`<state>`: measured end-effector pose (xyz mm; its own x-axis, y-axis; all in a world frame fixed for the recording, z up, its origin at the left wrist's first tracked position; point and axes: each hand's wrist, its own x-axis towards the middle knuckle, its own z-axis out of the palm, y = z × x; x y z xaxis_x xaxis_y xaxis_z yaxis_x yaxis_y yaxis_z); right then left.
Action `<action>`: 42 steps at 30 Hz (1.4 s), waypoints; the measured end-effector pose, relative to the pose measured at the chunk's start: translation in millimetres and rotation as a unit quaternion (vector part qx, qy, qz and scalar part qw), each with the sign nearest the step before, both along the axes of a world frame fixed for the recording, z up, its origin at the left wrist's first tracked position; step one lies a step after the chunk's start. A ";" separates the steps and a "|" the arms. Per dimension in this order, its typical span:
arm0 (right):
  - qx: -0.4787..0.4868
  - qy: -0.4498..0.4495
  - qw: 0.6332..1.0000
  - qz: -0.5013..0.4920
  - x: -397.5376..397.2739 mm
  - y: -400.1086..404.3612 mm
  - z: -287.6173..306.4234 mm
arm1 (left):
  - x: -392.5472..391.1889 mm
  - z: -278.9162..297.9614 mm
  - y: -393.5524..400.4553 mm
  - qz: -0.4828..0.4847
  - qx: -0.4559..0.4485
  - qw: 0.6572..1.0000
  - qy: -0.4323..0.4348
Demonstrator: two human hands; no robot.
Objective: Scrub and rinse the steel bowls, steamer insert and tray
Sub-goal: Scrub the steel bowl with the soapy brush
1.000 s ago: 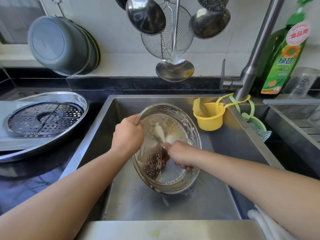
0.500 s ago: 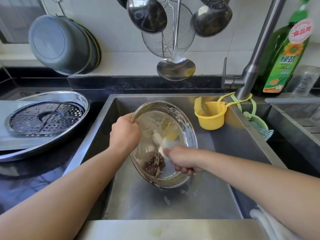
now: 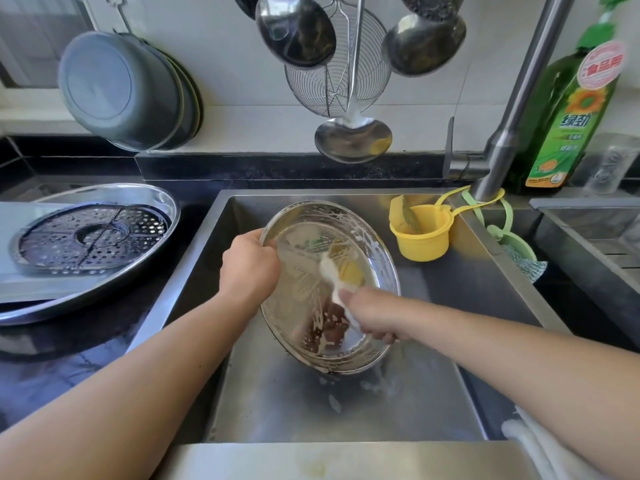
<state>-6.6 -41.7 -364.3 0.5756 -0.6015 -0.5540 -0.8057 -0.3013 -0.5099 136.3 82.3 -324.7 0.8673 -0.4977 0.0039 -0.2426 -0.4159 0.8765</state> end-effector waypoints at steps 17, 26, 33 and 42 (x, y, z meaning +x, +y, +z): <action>-0.021 0.043 0.987 0.153 -1.4 26.3 0.6 | 10.0 -11.9 -0.9 0.005 0.023 1.000 0.013; -0.067 0.140 0.984 0.090 -14.3 -30.8 -11.9 | 17.2 -24.4 -2.6 -0.006 0.108 0.994 0.032; -0.054 0.234 0.965 0.101 -14.9 -40.0 -32.2 | 17.0 -40.1 -6.5 -0.013 0.333 0.942 -0.031; -0.157 0.332 0.899 0.240 -17.1 -33.5 -14.4 | 8.0 -47.8 10.3 -0.237 0.597 0.766 0.012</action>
<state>-23.7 -75.2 -378.8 0.4150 -0.5597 -0.7173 -0.6399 -0.7400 0.2071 144.3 92.6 -372.4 0.5810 -0.3921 -0.7132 -0.6033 -0.7957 -0.0540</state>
